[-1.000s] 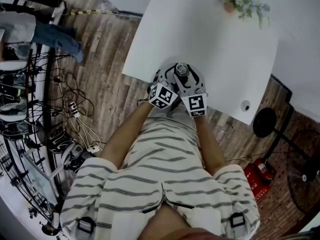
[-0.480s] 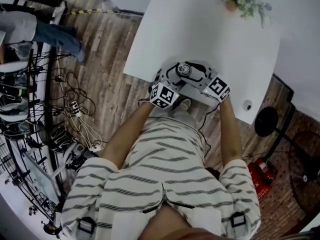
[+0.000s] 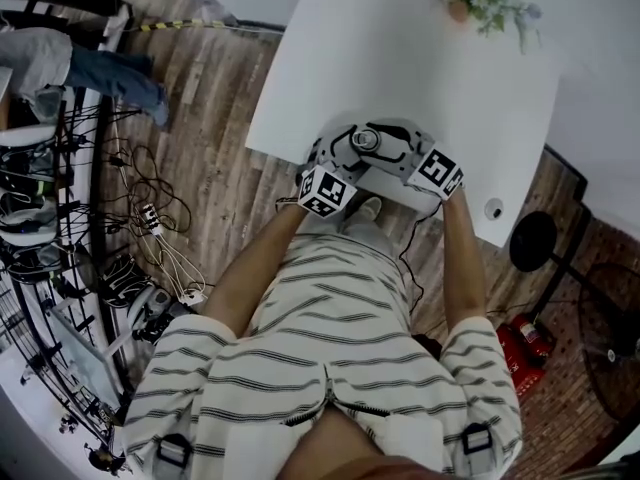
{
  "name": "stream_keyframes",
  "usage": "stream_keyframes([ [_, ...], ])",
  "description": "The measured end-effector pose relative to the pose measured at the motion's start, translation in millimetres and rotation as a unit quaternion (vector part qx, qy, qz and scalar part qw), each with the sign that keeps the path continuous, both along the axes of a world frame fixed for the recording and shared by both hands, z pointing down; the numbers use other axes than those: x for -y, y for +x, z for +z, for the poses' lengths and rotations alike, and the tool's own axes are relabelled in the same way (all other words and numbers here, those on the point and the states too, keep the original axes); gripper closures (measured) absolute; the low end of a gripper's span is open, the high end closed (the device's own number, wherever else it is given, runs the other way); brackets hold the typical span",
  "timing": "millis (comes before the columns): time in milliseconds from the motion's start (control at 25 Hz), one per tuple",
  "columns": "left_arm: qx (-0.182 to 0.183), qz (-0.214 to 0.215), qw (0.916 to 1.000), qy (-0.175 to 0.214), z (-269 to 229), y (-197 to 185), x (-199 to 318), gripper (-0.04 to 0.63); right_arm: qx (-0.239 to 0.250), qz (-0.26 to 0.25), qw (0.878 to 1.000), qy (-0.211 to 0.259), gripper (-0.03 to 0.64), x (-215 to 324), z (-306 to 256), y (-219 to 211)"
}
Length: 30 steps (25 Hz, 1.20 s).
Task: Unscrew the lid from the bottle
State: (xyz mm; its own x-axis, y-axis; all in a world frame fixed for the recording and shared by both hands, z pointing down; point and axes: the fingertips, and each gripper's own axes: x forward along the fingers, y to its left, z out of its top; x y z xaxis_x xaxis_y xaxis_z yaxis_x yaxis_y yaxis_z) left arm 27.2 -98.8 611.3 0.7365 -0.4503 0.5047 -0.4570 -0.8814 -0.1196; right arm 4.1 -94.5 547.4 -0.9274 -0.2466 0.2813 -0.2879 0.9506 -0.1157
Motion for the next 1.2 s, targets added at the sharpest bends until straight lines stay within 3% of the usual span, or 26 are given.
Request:
stream_keyframes([
  [240, 0.004, 0.000, 1.0000, 0.003, 0.8, -0.5, 3.0, 0.280, 0.044, 0.074, 0.996, 0.002, 0.359, 6.2, -17.1, 8.5],
  [360, 0.006, 0.001, 1.0000, 0.002, 2.5, 2.3, 0.8, 0.258, 0.034, 0.126, 0.991, -0.004, 0.359, 3.8, -16.5, 16.0],
  [440, 0.001, 0.001, 1.0000, 0.001, 0.1, 2.3, -1.1, 0.229, 0.032, 0.156, 0.987, -0.003, 0.359, 2.7, -18.1, 17.7],
  [720, -0.024, -0.015, 0.9996, 0.006, -22.8, -1.0, -7.3, 0.228, 0.044, 0.257, 0.965, 0.003, 0.359, 1.7, -43.6, 40.1],
  [880, -0.033, -0.050, 0.9981, 0.014, -45.4, -10.8, -10.2, 0.272, 0.059, 0.321, 0.945, 0.012, 0.359, -4.0, -66.2, 52.9],
  [1040, -0.073, -0.103, 0.9919, 0.009, -81.2, -21.7, -9.1, 0.352, 0.057, 0.367, 0.928, 0.030, 0.360, -13.7, -90.0, 56.5],
  [1200, -0.088, -0.132, 0.9870, 0.023, -116.1, -25.3, -15.3, 0.414, 0.068, 0.375, 0.924, 0.033, 0.362, -27.7, -112.0, 57.1],
])
